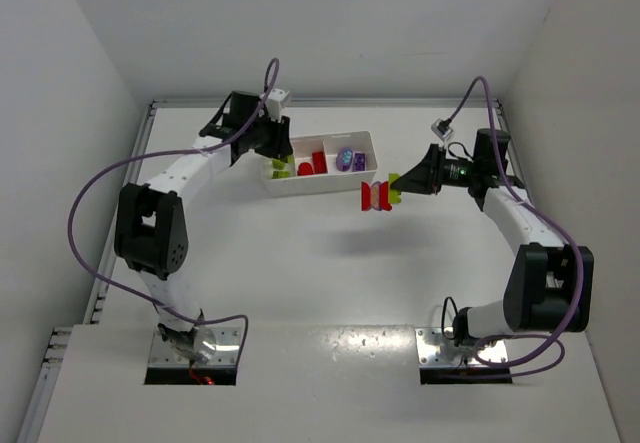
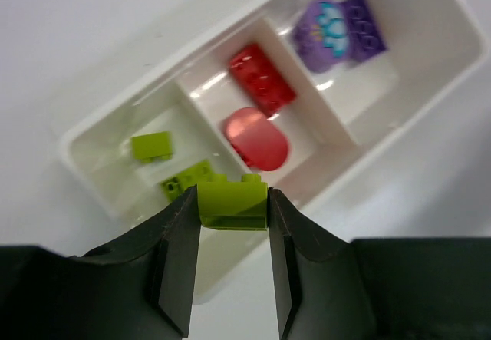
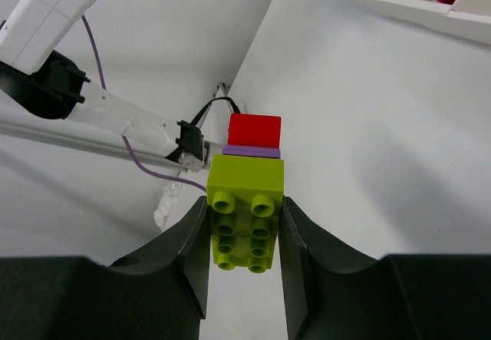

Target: Sort the legos into containers by color

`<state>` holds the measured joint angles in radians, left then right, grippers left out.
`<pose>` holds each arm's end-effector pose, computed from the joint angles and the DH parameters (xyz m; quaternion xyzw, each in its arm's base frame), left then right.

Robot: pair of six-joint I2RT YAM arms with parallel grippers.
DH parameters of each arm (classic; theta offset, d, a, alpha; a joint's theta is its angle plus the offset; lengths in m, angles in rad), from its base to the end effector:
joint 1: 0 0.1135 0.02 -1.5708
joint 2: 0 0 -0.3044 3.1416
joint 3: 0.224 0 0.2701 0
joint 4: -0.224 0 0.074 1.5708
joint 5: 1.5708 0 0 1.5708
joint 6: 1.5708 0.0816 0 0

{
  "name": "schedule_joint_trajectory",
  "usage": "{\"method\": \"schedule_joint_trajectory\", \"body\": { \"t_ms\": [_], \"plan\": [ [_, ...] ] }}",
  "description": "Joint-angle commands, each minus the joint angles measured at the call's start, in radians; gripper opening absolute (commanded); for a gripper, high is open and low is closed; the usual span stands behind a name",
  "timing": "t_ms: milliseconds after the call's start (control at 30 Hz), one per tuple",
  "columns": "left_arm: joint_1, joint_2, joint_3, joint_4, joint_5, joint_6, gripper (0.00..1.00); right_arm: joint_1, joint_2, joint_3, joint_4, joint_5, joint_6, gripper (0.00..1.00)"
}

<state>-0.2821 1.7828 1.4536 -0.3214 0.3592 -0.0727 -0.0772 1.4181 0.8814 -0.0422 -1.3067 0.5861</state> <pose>0.4457 -0.1590 0.2916 0.1710 0.8685 -0.2347 0.4018 0.3156 0.0546 0.2791 -0.0461 0.7545 0.6125 0.2311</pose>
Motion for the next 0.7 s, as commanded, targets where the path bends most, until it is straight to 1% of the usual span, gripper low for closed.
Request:
{"method": "schedule_joint_trajectory", "body": {
  "t_ms": [0,33,67,100,167,200,233,300,367,400,467,500,533,567,600,633,667],
  "plan": [
    [-0.015,0.026,0.017,0.033,-0.259,-0.041,0.08,-0.006,-0.013,0.044,0.015,0.004,-0.029,0.00],
    [-0.015,0.039,0.017,0.033,-0.291,-0.041,0.09,-0.006,-0.013,0.044,0.015,0.004,-0.029,0.00],
    [-0.015,0.040,0.017,0.033,-0.292,-0.050,0.12,-0.006,-0.013,0.053,0.015,0.004,-0.029,0.00],
    [-0.015,0.053,0.017,0.033,-0.292,-0.050,0.24,-0.006,-0.004,0.053,0.005,0.004,-0.029,0.00],
    [-0.015,0.067,0.027,0.033,-0.280,-0.050,0.39,-0.006,-0.004,0.053,0.005,0.014,-0.029,0.00],
    [-0.015,0.067,0.027,0.033,-0.257,-0.050,0.55,-0.006,-0.004,0.053,0.005,0.014,-0.029,0.00],
    [-0.015,0.076,0.037,0.044,-0.214,-0.050,0.66,0.005,-0.004,0.062,0.005,0.014,-0.029,0.00],
    [-0.015,0.063,0.024,0.060,-0.166,-0.059,0.84,0.005,0.005,0.062,0.005,0.014,-0.029,0.00],
    [0.009,0.028,0.002,0.113,-0.074,-0.076,0.86,0.005,0.016,0.071,0.005,0.014,-0.029,0.00],
    [0.009,0.012,-0.024,0.163,0.014,-0.085,0.86,0.014,0.016,0.071,0.014,0.014,-0.029,0.00],
    [0.035,-0.014,-0.051,0.206,0.188,-0.085,0.86,0.014,0.025,0.071,0.015,0.004,-0.029,0.00],
    [0.049,-0.014,-0.052,0.229,0.422,-0.096,0.84,0.014,0.025,0.080,0.015,0.004,-0.029,0.00],
    [0.049,-0.014,-0.041,0.245,0.545,-0.105,0.82,0.014,0.036,0.080,0.024,0.004,-0.029,0.00],
    [0.040,0.000,-0.007,0.245,0.651,-0.145,0.82,0.025,0.036,0.080,0.024,-0.006,-0.029,0.00],
    [0.028,0.027,0.011,0.245,0.810,-0.172,0.81,0.025,0.036,0.091,0.024,-0.006,-0.029,0.00],
    [-0.001,0.036,0.039,0.231,0.898,-0.205,0.79,0.037,0.048,0.100,0.024,-0.018,-0.029,0.00],
    [-0.002,0.036,0.039,0.231,0.899,-0.214,0.79,0.037,0.057,0.100,0.024,-0.019,-0.029,0.00]
  ]
}}
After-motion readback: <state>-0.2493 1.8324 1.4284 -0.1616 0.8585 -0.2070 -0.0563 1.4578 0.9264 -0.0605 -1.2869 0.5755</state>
